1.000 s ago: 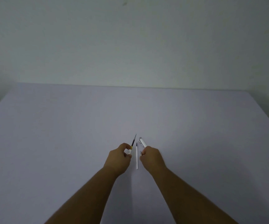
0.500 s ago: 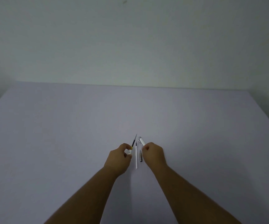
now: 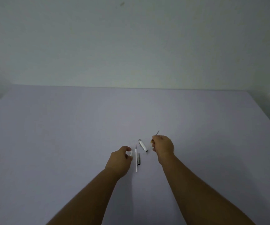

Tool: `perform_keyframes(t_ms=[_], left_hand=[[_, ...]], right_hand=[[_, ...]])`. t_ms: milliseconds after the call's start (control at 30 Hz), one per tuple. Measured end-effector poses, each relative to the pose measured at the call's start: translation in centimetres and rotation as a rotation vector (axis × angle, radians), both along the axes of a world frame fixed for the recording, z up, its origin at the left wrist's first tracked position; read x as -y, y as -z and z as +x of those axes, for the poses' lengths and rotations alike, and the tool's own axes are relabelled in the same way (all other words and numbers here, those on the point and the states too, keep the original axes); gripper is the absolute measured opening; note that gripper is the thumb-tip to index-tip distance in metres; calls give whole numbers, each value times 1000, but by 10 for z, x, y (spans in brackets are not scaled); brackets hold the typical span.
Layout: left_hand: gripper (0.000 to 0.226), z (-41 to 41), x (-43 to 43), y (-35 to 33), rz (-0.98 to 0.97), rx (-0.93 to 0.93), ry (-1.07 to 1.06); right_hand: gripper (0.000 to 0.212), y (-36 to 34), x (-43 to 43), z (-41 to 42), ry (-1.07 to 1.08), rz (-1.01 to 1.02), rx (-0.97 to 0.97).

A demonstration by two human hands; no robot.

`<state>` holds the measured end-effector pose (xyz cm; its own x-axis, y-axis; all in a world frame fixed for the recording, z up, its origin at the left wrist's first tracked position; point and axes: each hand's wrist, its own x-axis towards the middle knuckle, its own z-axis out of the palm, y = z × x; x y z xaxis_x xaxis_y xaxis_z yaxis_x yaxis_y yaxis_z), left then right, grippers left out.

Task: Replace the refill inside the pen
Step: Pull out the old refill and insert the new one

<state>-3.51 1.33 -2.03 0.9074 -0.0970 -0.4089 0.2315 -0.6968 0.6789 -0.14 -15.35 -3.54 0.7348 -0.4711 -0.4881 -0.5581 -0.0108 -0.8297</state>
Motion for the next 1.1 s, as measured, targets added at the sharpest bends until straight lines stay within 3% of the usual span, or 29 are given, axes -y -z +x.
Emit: perform_keyframes(t_ms=[133,267,733,867,1100], left_hand=[[32,1,-6,5,23,-13,-44],[29,3,-6,9,47,2,-38],[22,6,-1,10,44,44,-73],[22,7,-1,9,31,54,-84],[25,11,-7,12,38,70,-121]], right_hand=[[25,24,4,-8,-367,-334,-319],[32,35,-2,-15,-426,-511,-314],[30,28,-8,-22,-417,-613,-305],[28,19,-14,-20,-378,-625,-226],[24,4,-46,-1,-582,-710,-156]])
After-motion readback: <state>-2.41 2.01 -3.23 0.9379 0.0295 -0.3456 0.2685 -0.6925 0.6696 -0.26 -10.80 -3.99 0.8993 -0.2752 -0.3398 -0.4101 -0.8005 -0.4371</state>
